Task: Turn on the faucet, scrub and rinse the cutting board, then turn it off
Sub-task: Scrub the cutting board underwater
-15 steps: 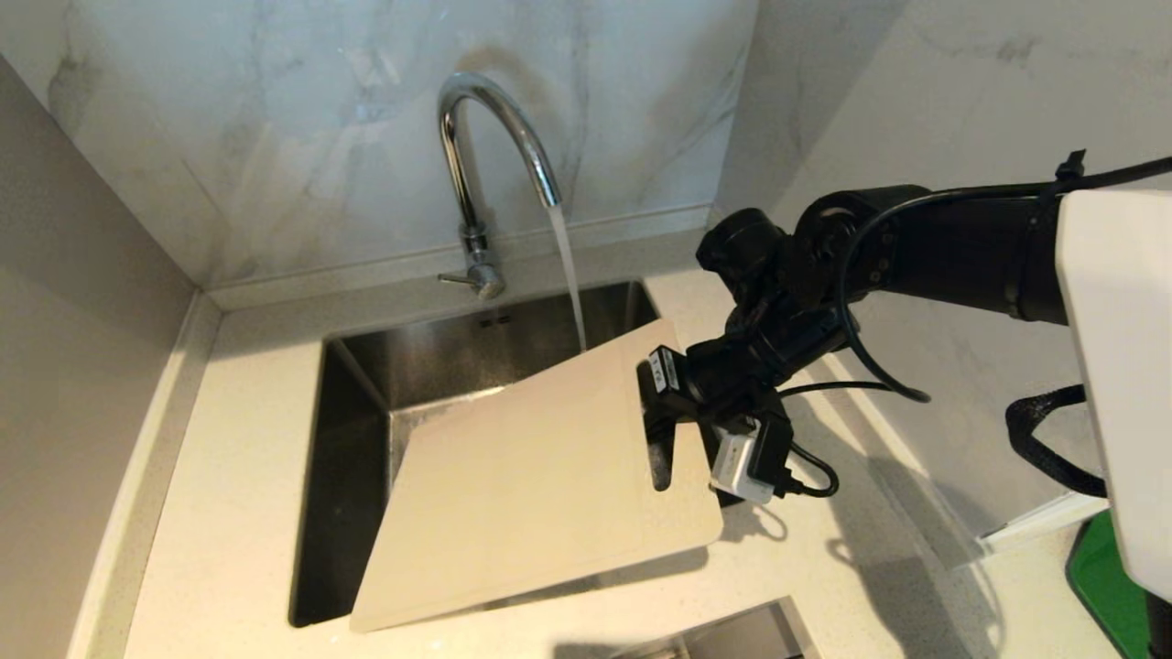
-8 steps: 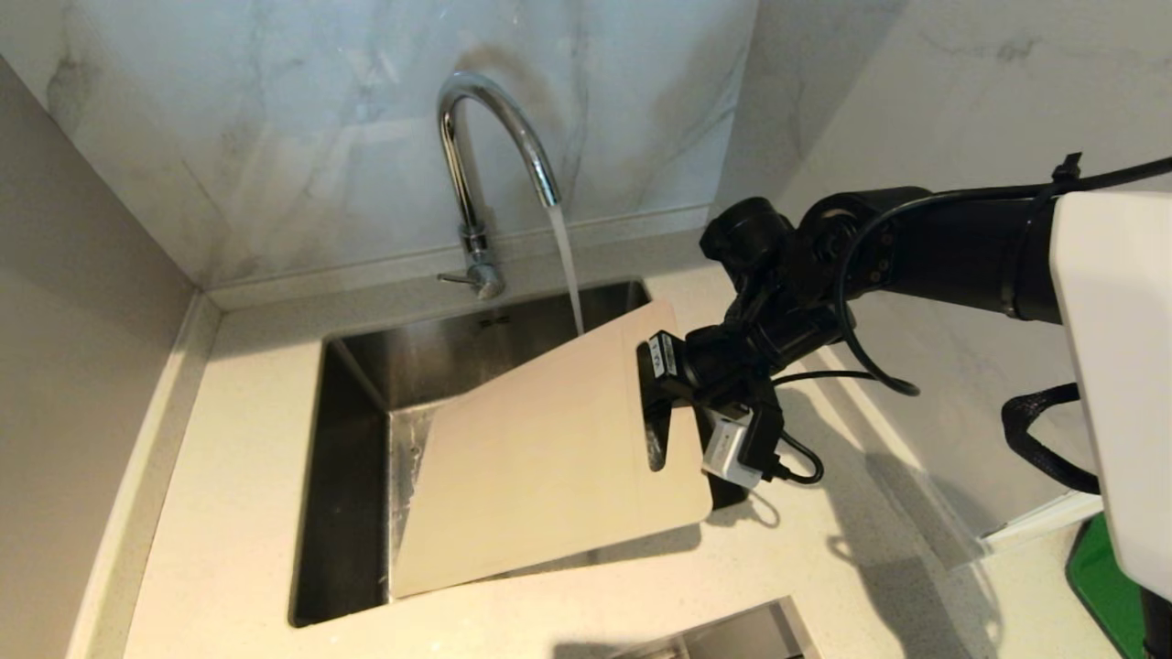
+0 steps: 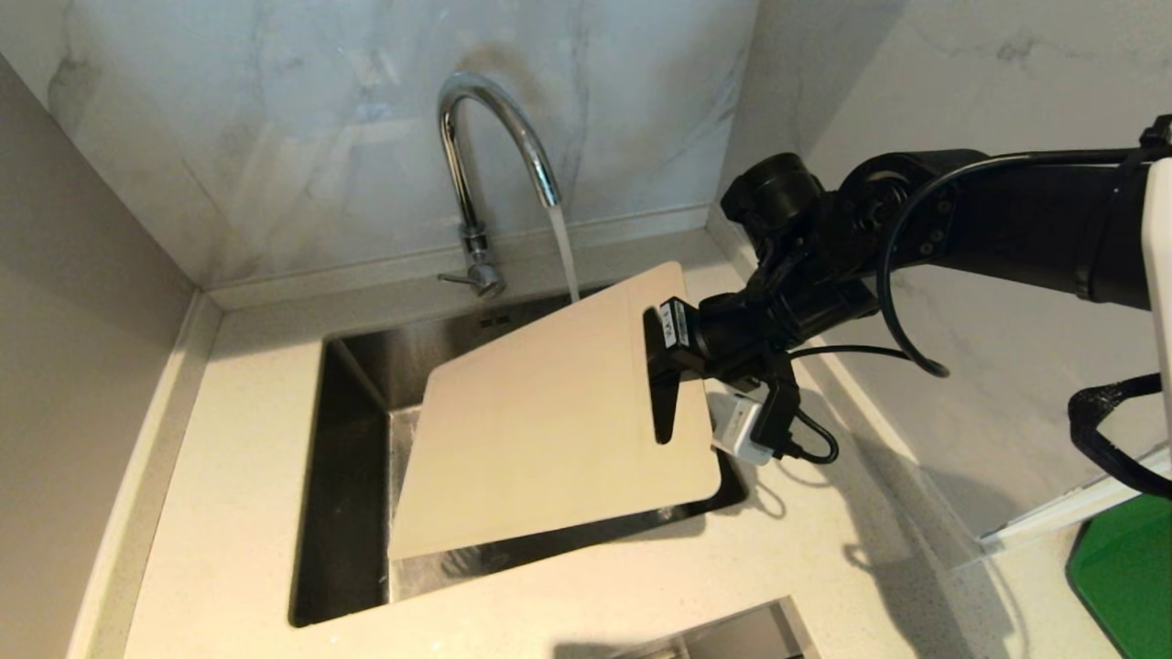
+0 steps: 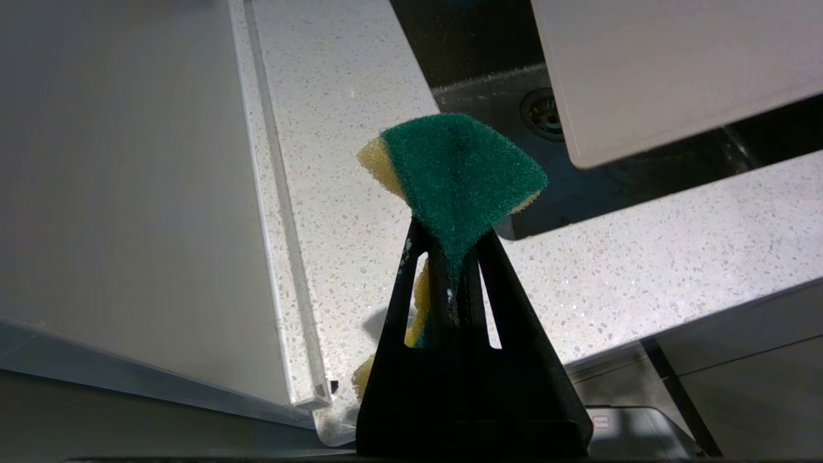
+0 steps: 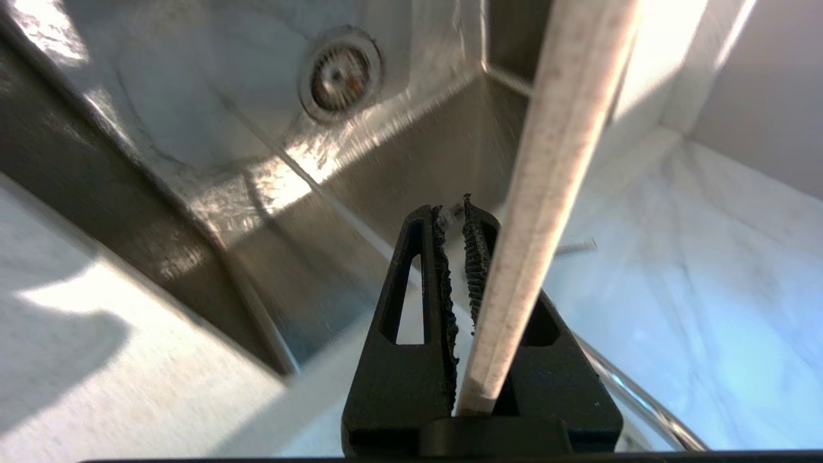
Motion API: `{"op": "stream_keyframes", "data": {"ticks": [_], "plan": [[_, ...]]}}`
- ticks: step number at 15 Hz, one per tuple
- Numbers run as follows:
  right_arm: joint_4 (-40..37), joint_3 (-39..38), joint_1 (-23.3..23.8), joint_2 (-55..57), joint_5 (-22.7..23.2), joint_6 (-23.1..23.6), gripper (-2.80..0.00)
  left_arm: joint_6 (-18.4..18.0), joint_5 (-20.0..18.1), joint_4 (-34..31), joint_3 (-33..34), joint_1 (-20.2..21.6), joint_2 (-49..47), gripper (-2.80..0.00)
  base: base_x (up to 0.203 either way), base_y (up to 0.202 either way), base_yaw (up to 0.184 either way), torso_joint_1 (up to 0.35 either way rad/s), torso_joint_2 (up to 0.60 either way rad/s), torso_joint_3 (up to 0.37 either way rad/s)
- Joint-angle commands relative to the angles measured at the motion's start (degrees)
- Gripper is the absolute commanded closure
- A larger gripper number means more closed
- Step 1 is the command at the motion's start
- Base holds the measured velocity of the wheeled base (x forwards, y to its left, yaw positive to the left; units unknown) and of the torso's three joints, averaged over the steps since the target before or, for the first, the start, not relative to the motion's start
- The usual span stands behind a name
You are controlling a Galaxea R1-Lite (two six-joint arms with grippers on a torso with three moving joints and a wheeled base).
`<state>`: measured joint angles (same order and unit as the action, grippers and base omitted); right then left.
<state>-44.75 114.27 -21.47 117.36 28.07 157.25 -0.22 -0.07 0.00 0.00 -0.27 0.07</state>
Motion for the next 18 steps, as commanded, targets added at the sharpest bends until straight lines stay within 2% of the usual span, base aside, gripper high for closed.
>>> {"op": "stream_keyframes", "data": {"ticks": [1, 18], "plan": [[0.3, 0.0, 0.0, 0.0, 0.0, 0.9, 0.00, 0.0, 0.0, 0.0, 0.0, 0.0, 0.0, 0.00, 0.000, 0.000, 0.000, 0.000, 0.00, 0.000], [11.1, 0.0, 1.8, 5.6, -2.8, 0.9, 0.00, 0.0, 0.0, 0.0, 0.0, 0.0, 0.0, 0.00, 0.000, 0.000, 0.000, 0.000, 0.00, 0.000]]}}
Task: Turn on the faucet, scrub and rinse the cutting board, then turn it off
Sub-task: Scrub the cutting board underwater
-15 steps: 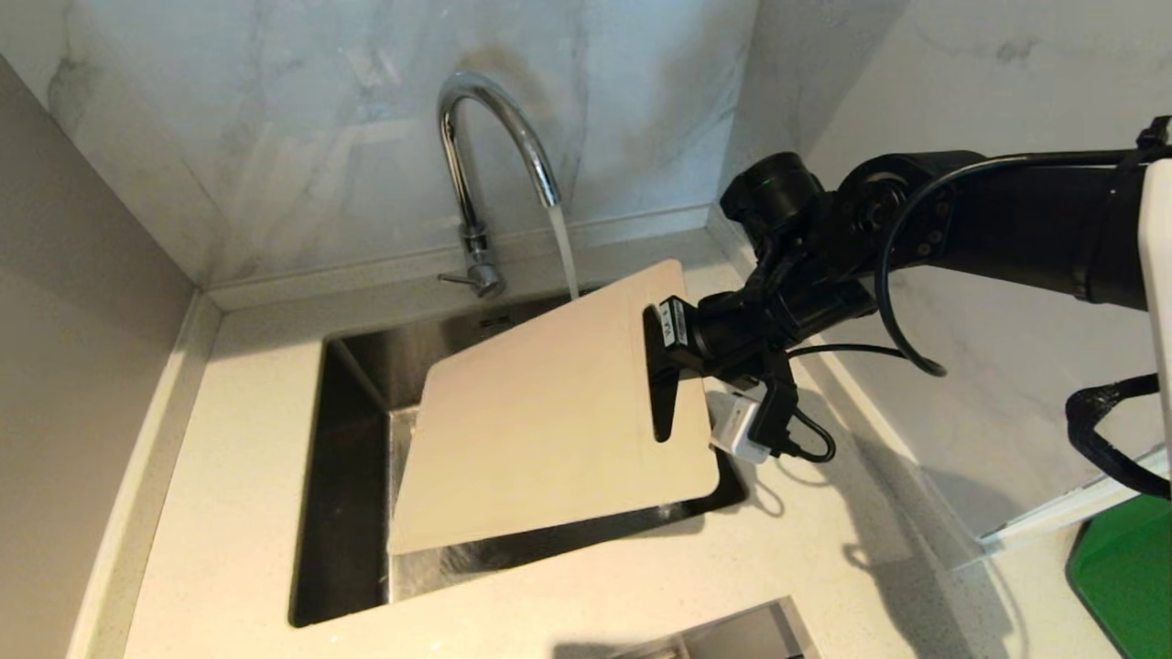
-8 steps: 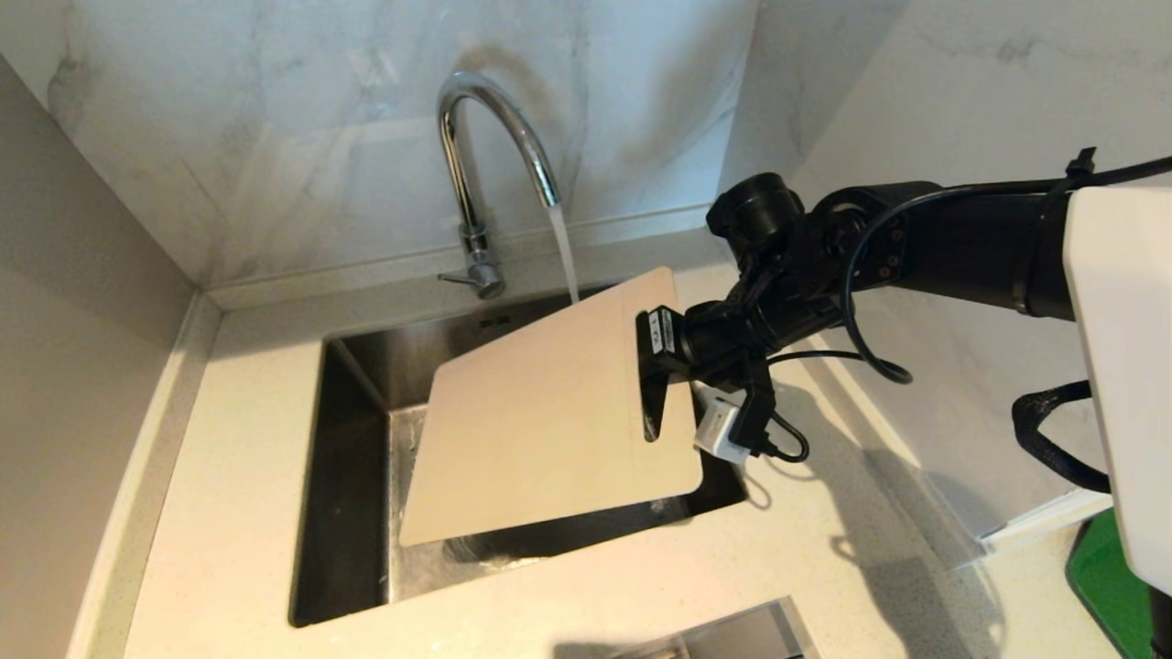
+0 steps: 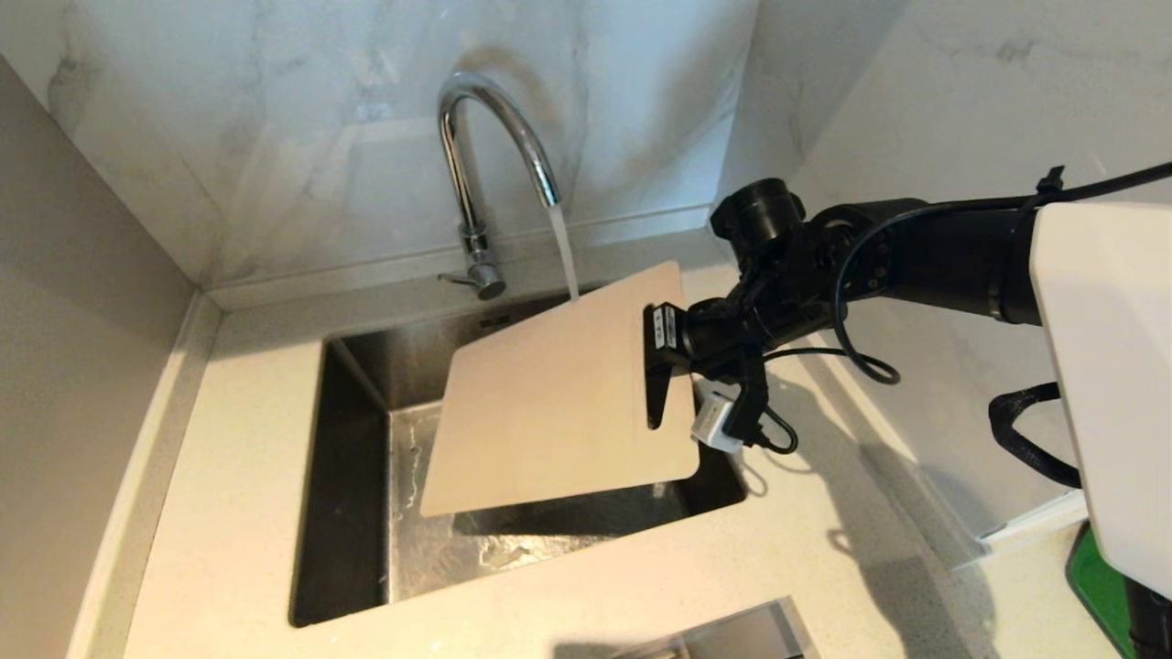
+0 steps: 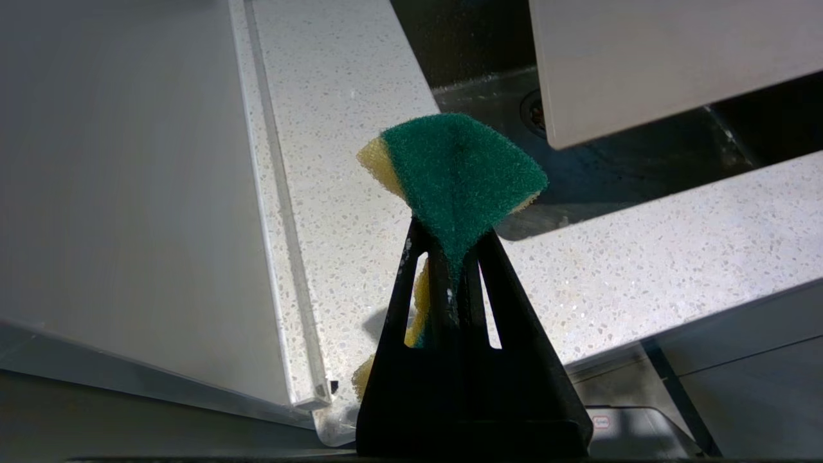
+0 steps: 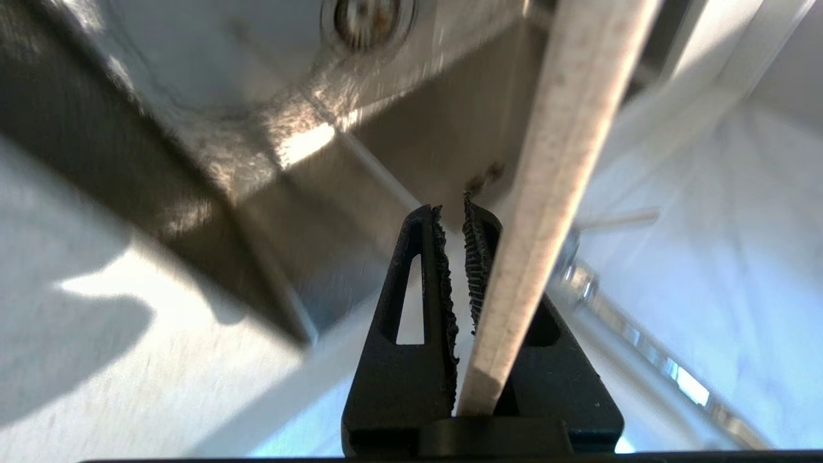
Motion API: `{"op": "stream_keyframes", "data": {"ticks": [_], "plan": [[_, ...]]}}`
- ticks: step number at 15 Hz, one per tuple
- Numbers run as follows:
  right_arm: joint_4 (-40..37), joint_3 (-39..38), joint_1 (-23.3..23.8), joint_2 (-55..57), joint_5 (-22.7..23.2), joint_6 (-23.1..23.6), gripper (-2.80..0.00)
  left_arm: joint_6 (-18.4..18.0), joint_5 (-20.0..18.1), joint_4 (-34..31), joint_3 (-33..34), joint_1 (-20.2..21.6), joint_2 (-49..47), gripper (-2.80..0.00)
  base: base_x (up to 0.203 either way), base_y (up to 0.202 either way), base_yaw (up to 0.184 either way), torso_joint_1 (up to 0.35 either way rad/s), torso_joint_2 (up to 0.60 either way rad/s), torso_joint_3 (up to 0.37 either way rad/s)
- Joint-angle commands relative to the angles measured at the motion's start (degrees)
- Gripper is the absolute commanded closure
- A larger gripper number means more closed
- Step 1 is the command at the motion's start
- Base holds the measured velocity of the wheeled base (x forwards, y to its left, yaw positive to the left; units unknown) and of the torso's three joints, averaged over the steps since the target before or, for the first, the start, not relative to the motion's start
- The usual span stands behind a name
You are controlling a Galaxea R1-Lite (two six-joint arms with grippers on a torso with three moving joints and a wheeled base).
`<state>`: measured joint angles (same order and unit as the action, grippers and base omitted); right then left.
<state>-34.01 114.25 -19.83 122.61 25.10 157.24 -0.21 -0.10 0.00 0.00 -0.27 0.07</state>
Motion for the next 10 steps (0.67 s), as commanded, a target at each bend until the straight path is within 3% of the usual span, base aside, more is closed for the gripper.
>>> {"op": "stream_keyframes", "data": {"ticks": [1, 10], "plan": [[0.7, 0.0, 0.2, 0.5, 0.1, 0.9, 0.00, 0.0, 0.0, 0.0, 0.0, 0.0, 0.0, 0.00, 0.000, 0.000, 0.000, 0.000, 0.00, 0.000], [4.3, 0.0, 0.2, 1.3, 0.6, 0.8, 0.00, 0.0, 0.1, 0.0, 0.0, 0.0, 0.0, 0.00, 0.000, 0.000, 0.000, 0.000, 0.00, 0.000]]}}
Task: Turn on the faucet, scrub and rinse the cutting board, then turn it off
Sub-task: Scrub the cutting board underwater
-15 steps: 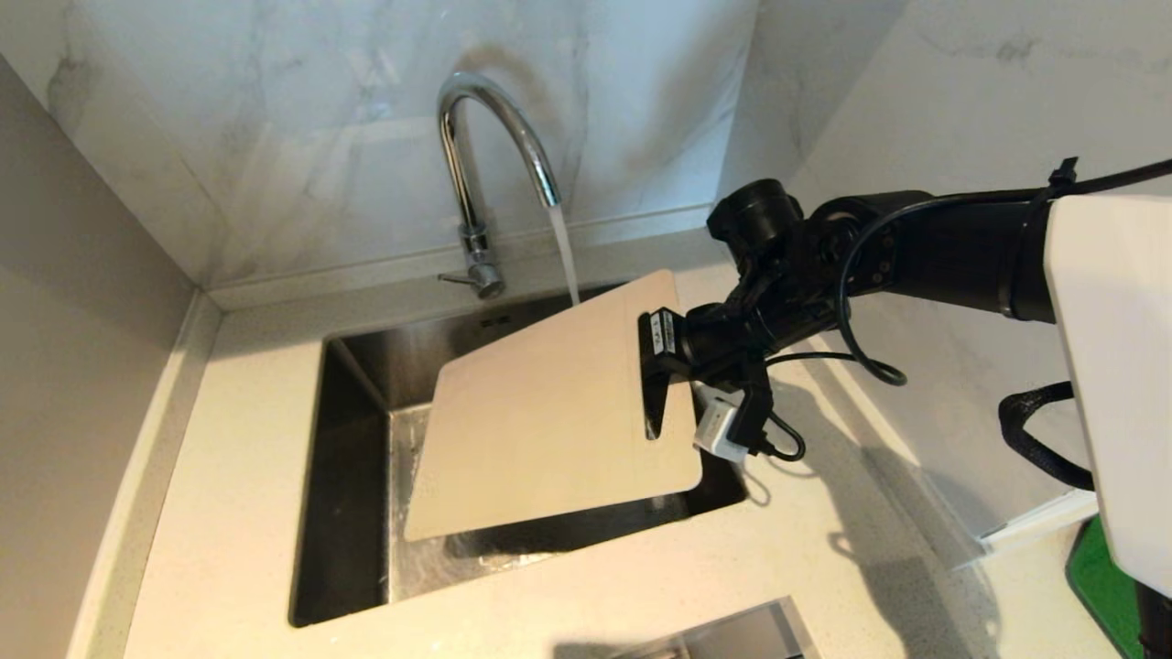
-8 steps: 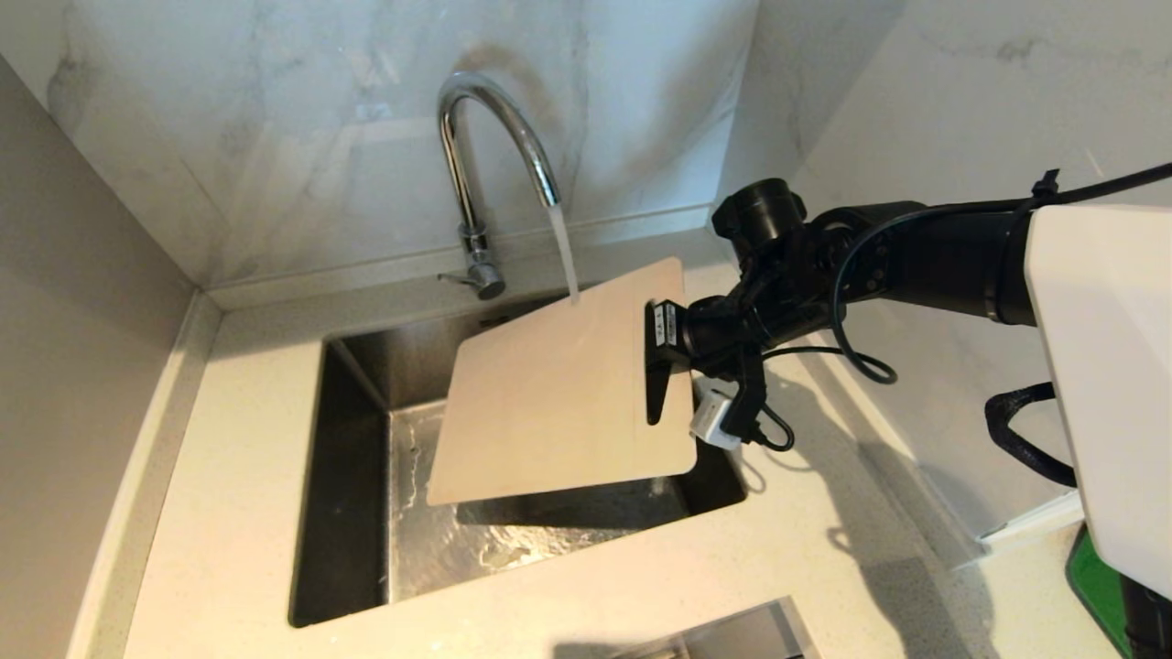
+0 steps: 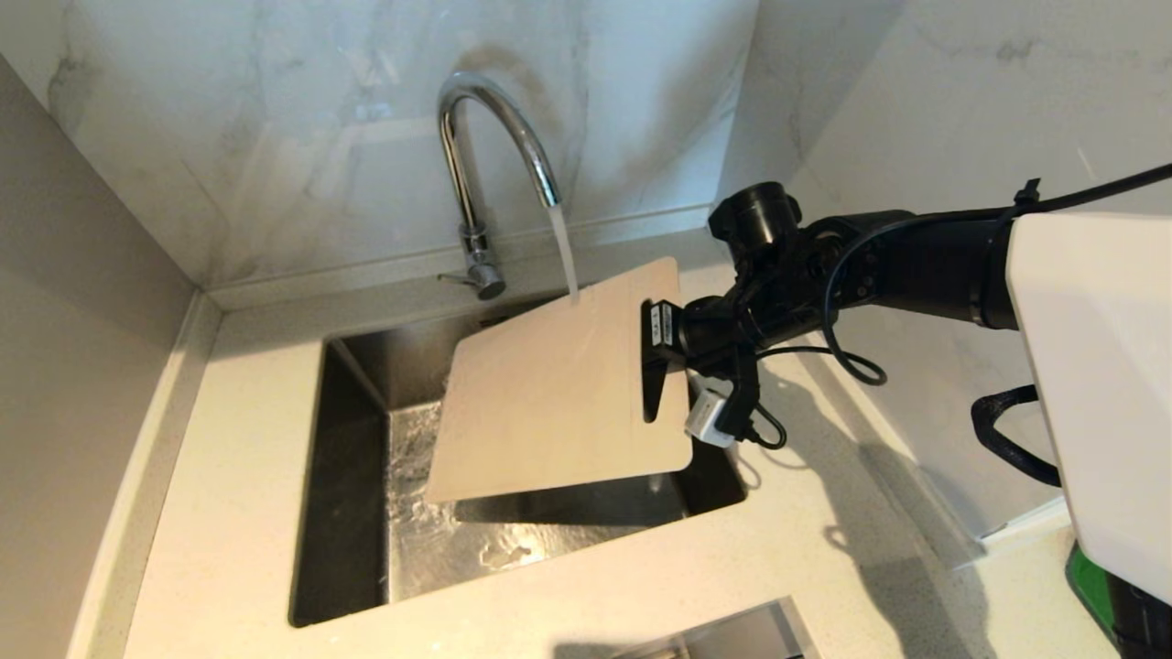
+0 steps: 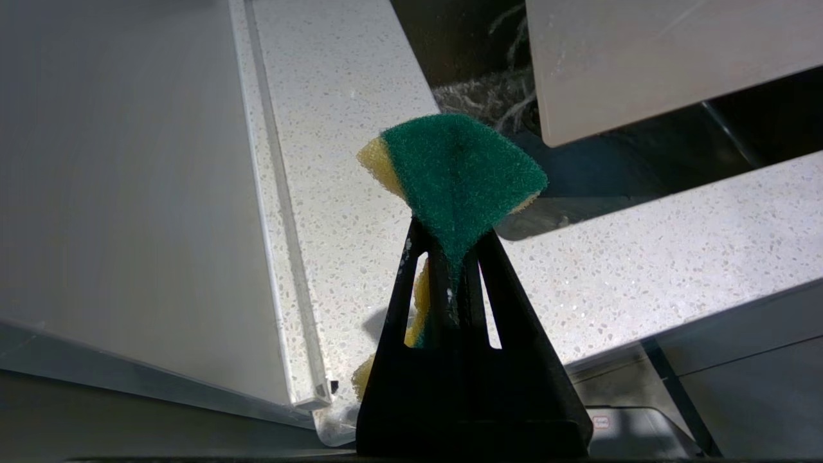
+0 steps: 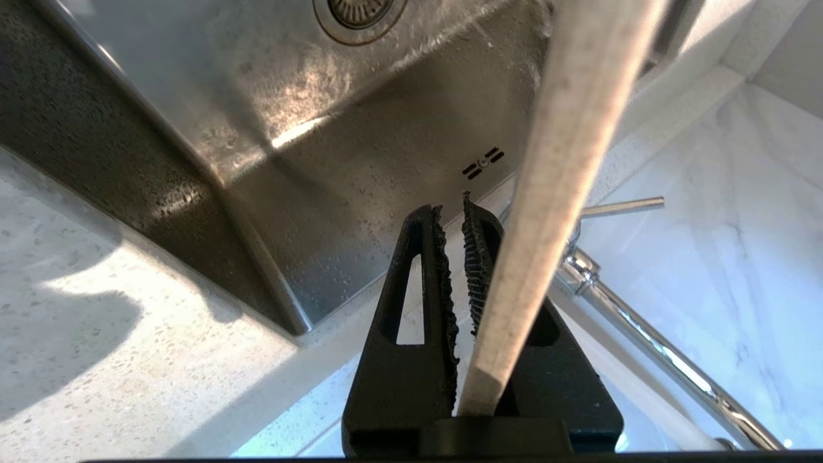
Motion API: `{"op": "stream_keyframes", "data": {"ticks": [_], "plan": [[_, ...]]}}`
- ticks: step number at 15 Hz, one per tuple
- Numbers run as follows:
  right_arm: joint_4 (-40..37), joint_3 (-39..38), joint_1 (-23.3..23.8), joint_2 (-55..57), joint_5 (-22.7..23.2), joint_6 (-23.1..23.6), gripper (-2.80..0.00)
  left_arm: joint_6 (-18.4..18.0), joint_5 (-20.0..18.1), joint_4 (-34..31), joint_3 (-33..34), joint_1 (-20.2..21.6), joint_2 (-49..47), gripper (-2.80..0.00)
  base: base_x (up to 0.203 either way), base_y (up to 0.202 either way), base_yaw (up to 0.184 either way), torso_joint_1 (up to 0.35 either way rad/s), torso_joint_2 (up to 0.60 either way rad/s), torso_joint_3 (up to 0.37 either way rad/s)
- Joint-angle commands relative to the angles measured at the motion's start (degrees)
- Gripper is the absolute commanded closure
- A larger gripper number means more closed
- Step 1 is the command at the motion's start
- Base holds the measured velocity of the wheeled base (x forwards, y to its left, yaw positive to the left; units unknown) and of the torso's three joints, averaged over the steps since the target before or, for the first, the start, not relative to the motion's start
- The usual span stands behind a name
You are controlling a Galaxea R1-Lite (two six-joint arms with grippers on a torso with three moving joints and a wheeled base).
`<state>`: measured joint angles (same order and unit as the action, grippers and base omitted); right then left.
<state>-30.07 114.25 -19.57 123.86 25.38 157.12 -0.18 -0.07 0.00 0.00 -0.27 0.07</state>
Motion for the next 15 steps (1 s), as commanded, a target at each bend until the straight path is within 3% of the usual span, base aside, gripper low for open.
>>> {"op": "stream_keyframes", "data": {"ticks": [1, 15], "plan": [[0.6, 0.0, -0.1, 0.0, 0.6, 1.0, 0.00, 0.0, 0.0, 0.0, 0.0, 0.0, 0.0, 0.00, 0.000, 0.000, 0.000, 0.000, 0.00, 0.000], [3.1, 0.0, -0.8, 1.0, 2.4, 0.0, 0.00, 0.0, 0.0, 0.0, 0.0, 0.0, 0.0, 0.00, 0.000, 0.000, 0.000, 0.000, 0.00, 0.000]]}}
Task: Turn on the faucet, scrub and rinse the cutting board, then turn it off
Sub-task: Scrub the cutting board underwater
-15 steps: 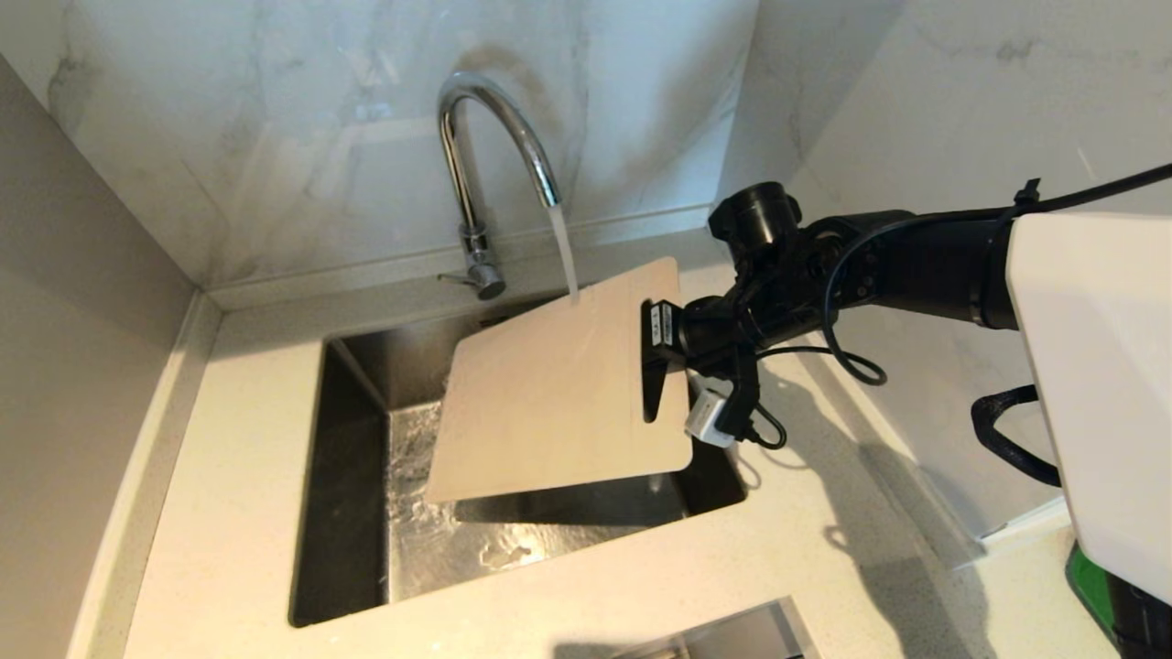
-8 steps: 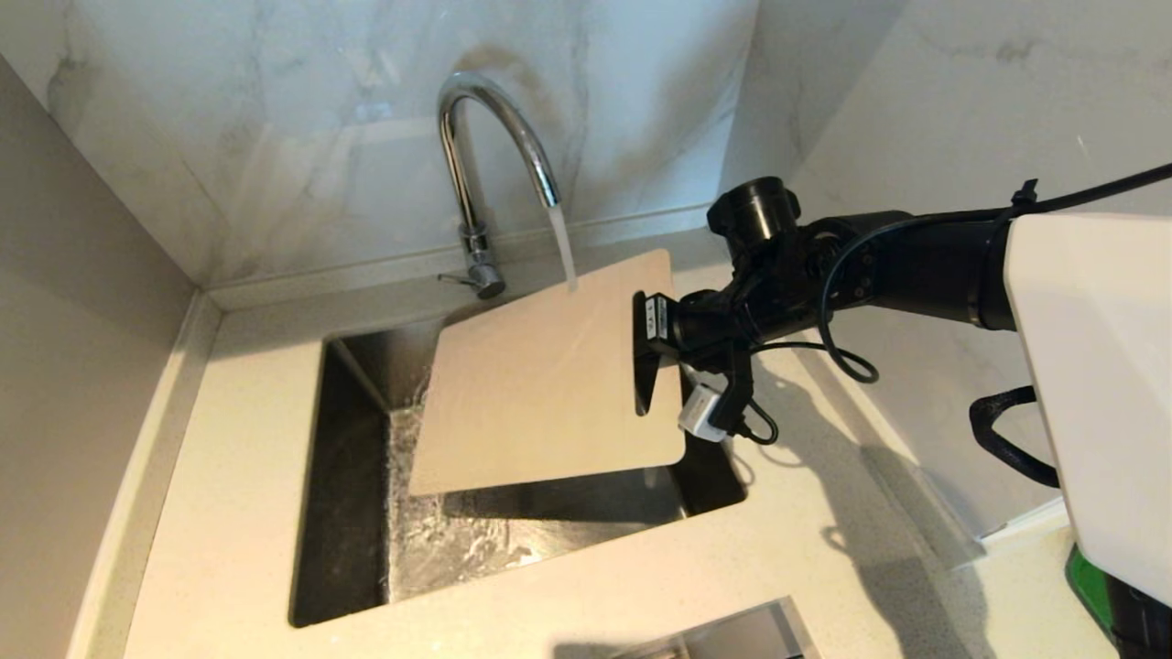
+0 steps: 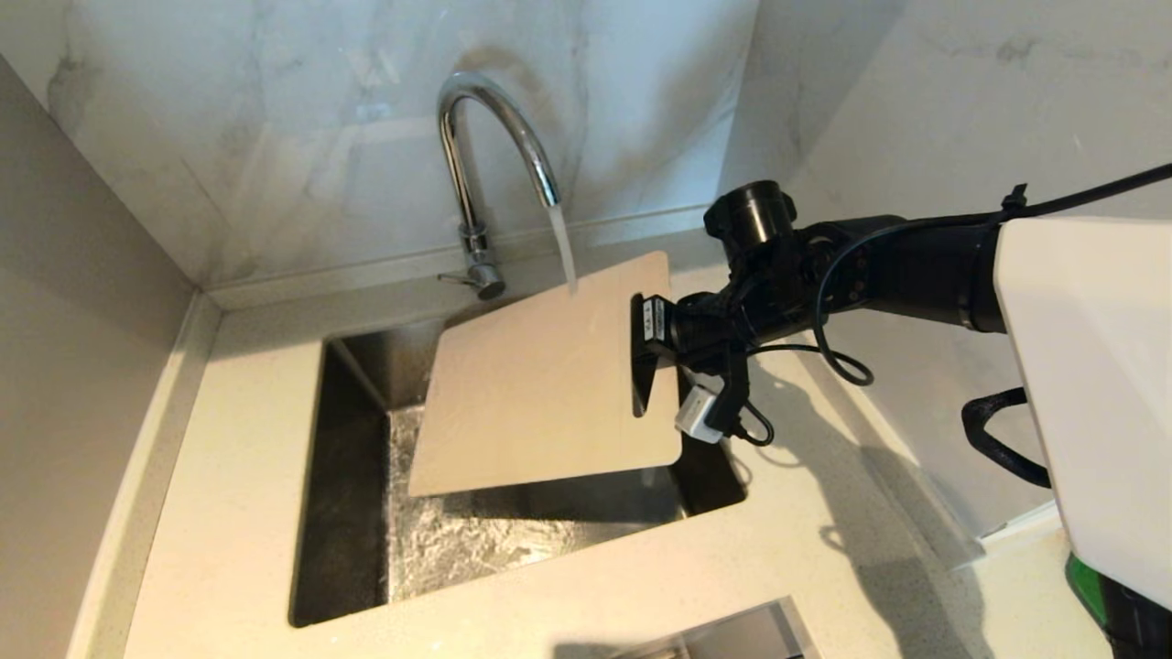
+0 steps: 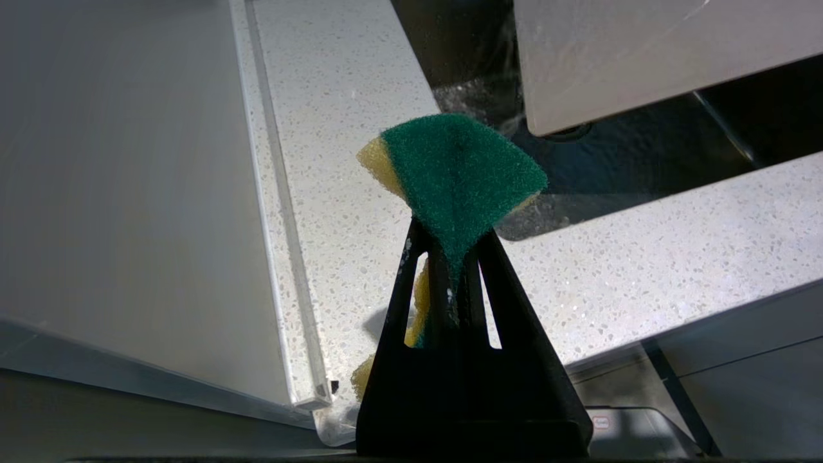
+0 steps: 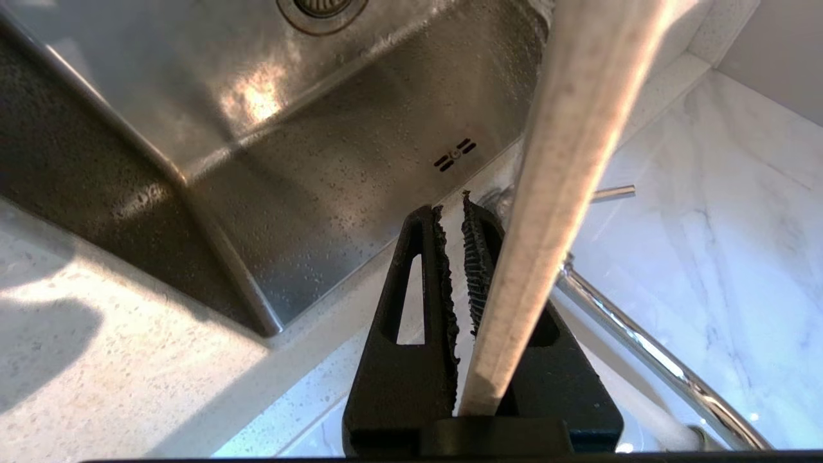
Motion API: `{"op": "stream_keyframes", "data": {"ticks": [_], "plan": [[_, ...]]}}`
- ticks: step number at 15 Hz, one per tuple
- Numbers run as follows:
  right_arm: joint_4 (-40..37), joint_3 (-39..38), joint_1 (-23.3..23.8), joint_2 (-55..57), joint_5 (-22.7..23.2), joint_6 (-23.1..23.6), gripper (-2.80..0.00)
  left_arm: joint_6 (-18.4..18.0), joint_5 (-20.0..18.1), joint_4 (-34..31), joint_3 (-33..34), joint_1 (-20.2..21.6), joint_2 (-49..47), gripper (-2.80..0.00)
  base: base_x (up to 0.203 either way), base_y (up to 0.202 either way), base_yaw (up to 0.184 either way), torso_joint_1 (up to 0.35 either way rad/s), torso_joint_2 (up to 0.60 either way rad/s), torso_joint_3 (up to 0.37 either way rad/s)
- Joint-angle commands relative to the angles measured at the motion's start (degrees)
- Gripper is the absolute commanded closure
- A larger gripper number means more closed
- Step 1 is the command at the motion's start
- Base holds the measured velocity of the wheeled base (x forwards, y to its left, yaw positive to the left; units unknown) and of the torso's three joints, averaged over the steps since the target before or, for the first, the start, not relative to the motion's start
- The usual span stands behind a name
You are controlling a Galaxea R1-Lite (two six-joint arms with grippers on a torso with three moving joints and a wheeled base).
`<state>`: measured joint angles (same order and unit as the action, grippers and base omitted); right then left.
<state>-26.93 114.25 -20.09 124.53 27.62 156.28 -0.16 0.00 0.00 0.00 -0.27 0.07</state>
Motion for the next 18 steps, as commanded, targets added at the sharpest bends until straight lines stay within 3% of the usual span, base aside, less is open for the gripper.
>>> {"op": "stream_keyframes", "data": {"ticks": [1, 6, 9, 18], "plan": [[-0.1, 0.0, -0.5, 0.7, 0.2, 0.5, 0.00, 0.0, 0.0, 0.0, 0.0, 0.0, 0.0, 0.00, 0.000, 0.000, 0.000, 0.000, 0.00, 0.000], [0.3, 0.1, -1.2, 1.0, 0.2, 0.0, 0.00, 0.0, -0.1, 0.0, 0.0, 0.0, 0.0, 0.00, 0.000, 0.000, 0.000, 0.000, 0.00, 0.000], [4.3, 0.1, -1.8, 1.7, 0.2, -3.9, 0.00, 0.0, 0.0, 0.0, 0.0, 0.0, 0.0, 0.00, 0.000, 0.000, 0.000, 0.000, 0.00, 0.000], [4.5, 0.0, -3.0, 2.2, 0.2, -4.3, 0.00, 0.0, 0.0, 0.0, 0.0, 0.0, 0.0, 0.00, 0.000, 0.000, 0.000, 0.000, 0.00, 0.000]]}}
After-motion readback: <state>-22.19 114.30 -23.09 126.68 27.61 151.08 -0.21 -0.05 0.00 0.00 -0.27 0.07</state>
